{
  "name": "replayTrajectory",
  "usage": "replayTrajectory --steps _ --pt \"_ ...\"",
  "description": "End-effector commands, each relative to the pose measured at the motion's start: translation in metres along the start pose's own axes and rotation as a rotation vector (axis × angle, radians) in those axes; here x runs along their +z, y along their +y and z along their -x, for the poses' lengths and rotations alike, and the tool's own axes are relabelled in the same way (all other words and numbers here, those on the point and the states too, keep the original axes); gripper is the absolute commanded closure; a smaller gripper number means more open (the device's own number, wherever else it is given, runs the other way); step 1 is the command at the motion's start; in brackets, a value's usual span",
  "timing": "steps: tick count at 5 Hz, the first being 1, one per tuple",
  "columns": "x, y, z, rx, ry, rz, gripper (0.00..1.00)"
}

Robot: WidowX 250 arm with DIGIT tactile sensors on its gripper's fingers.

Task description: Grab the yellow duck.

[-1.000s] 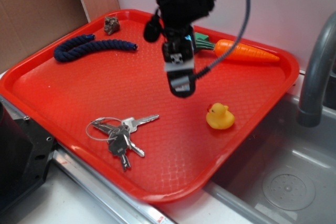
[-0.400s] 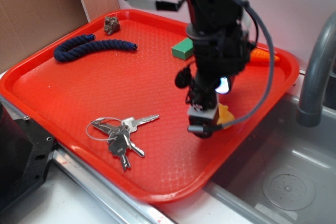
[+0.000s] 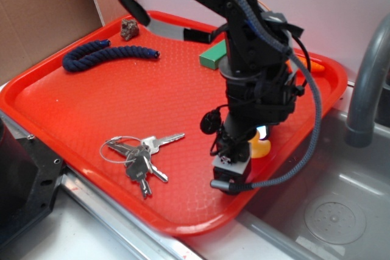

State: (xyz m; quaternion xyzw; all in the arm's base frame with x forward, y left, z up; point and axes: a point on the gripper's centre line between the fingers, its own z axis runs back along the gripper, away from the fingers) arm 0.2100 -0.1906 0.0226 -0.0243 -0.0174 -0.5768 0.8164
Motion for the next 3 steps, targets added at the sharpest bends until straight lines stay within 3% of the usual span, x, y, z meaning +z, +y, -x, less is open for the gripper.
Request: replayTrajectory --steps 1,2,3 --pt "-0.003 -0.015 -0.004 0.077 0.004 0.027 1.0" --pt "0.018 -0.014 0.0 0.216 0.002 0.004 1.0" --pt "0.07 0.017 0.034 0.46 -0.021 -0.102 1.0"
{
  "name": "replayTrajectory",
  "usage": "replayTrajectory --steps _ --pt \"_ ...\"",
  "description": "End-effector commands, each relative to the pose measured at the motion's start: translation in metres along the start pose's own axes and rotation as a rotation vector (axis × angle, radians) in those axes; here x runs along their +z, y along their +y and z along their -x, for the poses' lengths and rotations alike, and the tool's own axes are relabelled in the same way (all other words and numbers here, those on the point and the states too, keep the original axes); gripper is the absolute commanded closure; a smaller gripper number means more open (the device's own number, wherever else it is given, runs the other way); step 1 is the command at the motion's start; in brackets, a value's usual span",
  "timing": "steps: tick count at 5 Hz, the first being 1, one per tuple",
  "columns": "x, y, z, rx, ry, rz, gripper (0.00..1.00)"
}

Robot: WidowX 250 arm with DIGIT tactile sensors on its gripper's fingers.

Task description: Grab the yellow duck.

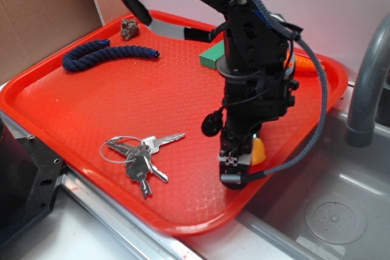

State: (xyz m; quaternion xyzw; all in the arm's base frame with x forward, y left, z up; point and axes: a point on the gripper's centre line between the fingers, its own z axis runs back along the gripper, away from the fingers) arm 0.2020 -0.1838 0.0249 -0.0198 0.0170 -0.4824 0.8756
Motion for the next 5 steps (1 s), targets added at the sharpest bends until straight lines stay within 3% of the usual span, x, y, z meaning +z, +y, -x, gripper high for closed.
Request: replayTrajectory --steps 1,2,3,5 --pt "0.116 0.035 0.078 0.486 -0.152 -0.179 1.0" --pt "0.162 0.039 0.122 0.737 -0.213 -0.187 1.0" --pt "0.187 0.038 0.134 0.99 -0.262 -0.18 1.0" --pt "0.19 0.036 0.132 1.496 -0.165 -0.158 1.0"
